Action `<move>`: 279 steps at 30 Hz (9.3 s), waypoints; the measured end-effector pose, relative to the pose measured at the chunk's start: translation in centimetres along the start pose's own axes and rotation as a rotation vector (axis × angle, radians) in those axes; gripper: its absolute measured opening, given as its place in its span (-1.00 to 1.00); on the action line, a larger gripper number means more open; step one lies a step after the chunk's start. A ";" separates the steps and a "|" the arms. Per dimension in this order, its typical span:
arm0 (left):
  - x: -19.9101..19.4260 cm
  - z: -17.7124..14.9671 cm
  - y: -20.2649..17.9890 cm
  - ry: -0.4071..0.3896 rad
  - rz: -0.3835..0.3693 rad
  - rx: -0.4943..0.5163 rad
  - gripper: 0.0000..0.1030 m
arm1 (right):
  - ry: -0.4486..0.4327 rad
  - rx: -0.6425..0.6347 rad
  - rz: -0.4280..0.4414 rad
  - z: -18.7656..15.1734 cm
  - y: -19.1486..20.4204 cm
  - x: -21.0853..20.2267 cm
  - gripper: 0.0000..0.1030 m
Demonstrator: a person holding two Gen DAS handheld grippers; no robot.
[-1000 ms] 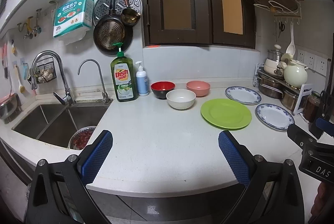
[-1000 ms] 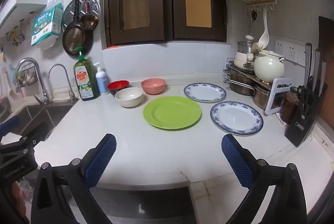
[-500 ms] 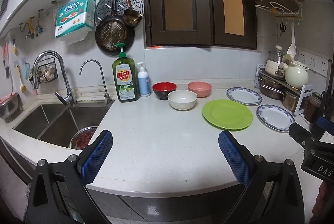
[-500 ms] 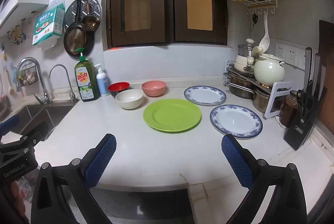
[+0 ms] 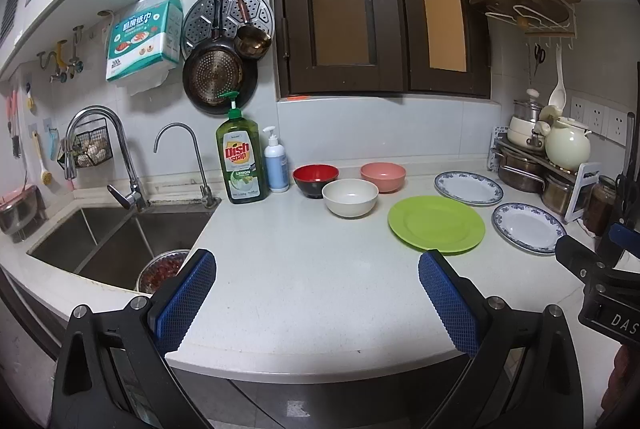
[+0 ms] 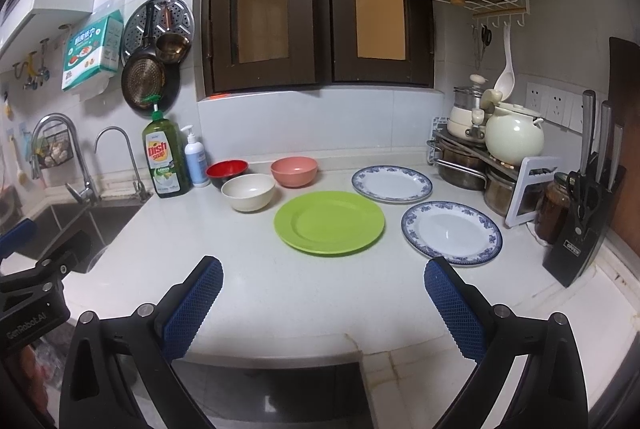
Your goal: Organize plates and bowls
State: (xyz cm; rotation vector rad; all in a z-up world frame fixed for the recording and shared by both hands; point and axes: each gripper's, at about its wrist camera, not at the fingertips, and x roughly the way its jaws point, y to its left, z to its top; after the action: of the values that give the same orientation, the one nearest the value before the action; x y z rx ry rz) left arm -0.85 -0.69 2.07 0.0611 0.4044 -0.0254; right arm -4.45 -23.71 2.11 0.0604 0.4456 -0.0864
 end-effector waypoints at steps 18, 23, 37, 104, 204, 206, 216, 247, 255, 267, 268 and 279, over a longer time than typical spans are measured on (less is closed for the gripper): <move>0.0 0.2 -0.7 0.008 -0.002 0.009 1.00 | 0.010 0.017 -0.003 0.1 -1.0 0.1 0.98; 0.2 0.2 -0.9 0.014 0.000 0.010 1.00 | 0.012 0.016 -0.004 0.0 -1.2 0.2 0.98; 3.3 0.4 -1.8 0.076 0.009 0.023 1.00 | 0.058 0.049 -0.002 -0.6 -2.4 2.2 0.98; 44.1 1.7 -15.4 0.550 -0.358 0.224 -0.11 | 0.504 0.152 -0.084 2.0 -10.1 40.5 -0.04; 32.2 -4.2 15.1 0.684 0.076 -0.126 -0.29 | 0.772 -0.130 0.256 -0.2 18.9 34.9 -0.18; 32.0 -3.9 15.3 0.670 0.090 -0.128 -0.13 | 0.770 -0.126 0.253 -0.2 18.9 34.9 -0.18; 29.9 -0.1 13.8 0.501 0.061 -0.054 0.48 | 0.684 -0.031 0.254 1.1 17.5 33.4 0.18; 24.7 7.6 -13.8 0.258 -0.363 0.203 0.76 | 0.315 0.196 -0.175 5.8 -8.0 20.7 0.53; 23.8 8.0 -19.7 0.242 -0.387 0.267 0.77 | 0.288 0.230 -0.230 5.7 -13.7 19.1 0.53; 25.6 7.6 -26.1 0.266 -0.409 0.333 0.77 | 0.288 0.305 -0.278 4.6 -20.1 20.0 0.53; 25.9 7.5 -26.5 0.272 -0.412 0.336 0.77 | 0.289 0.308 -0.278 4.5 -20.4 20.1 0.53; 29.7 6.1 -30.4 0.330 -0.417 0.353 0.77 | 0.324 0.340 -0.326 3.3 -24.0 23.2 0.53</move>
State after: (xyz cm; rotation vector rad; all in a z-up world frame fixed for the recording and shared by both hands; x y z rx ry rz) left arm 27.73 -31.76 -5.64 0.3312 0.7343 -0.5036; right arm 15.49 -49.44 -5.92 0.3391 0.7587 -0.4783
